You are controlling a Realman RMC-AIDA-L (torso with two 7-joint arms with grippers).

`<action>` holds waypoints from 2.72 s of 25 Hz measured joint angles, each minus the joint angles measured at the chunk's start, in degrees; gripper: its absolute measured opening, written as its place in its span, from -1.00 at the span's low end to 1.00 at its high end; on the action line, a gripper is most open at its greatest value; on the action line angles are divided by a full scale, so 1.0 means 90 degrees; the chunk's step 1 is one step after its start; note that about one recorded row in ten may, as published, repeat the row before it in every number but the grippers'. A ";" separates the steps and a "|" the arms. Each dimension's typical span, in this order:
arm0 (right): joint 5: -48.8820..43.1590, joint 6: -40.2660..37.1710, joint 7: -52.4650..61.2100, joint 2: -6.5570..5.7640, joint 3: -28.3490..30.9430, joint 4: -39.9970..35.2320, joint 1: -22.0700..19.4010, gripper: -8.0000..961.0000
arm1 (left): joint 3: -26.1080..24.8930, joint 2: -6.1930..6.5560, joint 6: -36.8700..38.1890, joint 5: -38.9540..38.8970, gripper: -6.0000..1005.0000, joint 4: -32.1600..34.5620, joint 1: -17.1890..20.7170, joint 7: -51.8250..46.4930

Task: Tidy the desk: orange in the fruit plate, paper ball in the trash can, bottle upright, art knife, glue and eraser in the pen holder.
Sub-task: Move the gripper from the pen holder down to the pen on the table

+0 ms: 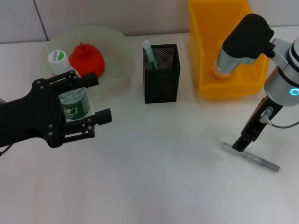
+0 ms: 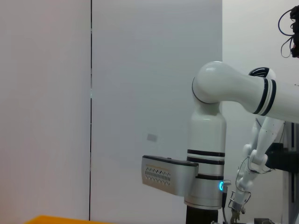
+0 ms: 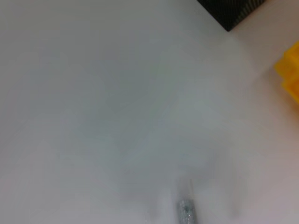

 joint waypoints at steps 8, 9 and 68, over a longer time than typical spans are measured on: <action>0.0001 0.0150 -0.0012 0.0020 -0.0001 0.0292 0.0041 0.56 | 0.0002 0.0001 0.0014 -0.0002 0.56 -0.0011 -0.0037 0.0005; 0.0003 0.0164 -0.0014 0.0023 -0.0001 0.0327 0.0043 0.56 | 0.0002 0.0000 0.0014 -0.0002 0.56 -0.0011 -0.0038 0.0005; 0.0117 0.0611 0.0416 0.0062 -0.0736 0.0647 0.0009 -0.25 | 0.0235 -0.0016 0.0019 -0.0147 0.56 -0.0006 -0.0005 0.0008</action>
